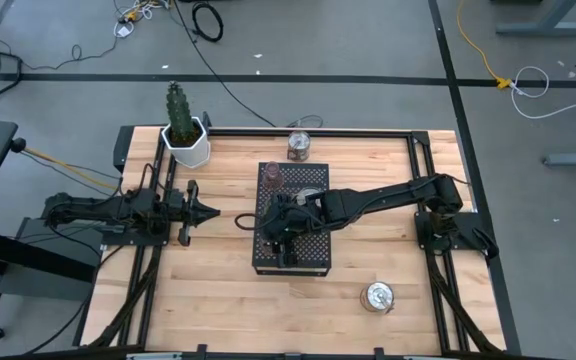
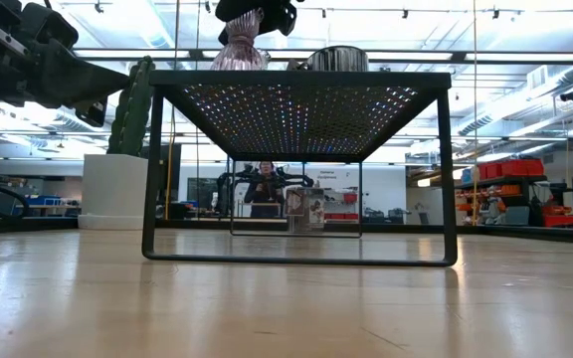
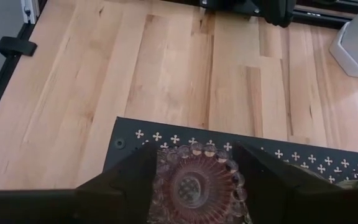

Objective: Pick & Place candle stick holders
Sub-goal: Put the pink candle vase on the shelf, then put the bottom brown scented candle on the shelf

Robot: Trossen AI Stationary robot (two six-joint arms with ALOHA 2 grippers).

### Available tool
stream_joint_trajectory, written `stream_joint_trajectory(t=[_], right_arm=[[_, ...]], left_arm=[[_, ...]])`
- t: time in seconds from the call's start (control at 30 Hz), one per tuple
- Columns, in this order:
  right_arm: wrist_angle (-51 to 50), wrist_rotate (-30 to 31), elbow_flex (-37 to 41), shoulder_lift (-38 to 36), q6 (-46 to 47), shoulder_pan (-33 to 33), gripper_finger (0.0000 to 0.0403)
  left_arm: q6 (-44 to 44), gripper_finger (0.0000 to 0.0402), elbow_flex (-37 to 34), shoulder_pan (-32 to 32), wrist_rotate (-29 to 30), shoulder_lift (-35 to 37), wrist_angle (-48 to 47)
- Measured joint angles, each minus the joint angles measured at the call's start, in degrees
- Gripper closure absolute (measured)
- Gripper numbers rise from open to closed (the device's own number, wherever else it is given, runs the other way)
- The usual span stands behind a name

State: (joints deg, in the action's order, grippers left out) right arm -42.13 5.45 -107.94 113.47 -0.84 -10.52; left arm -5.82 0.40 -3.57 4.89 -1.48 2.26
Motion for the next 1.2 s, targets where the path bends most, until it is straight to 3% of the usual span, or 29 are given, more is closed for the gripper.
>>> stream_joint_trajectory(t=[1.2], right_arm=[[-0.1,-3.0,0.0,0.0,0.4,0.0,0.0106]], left_arm=[[0.0,0.0383,0.0,0.0,0.0,0.0,0.0]])
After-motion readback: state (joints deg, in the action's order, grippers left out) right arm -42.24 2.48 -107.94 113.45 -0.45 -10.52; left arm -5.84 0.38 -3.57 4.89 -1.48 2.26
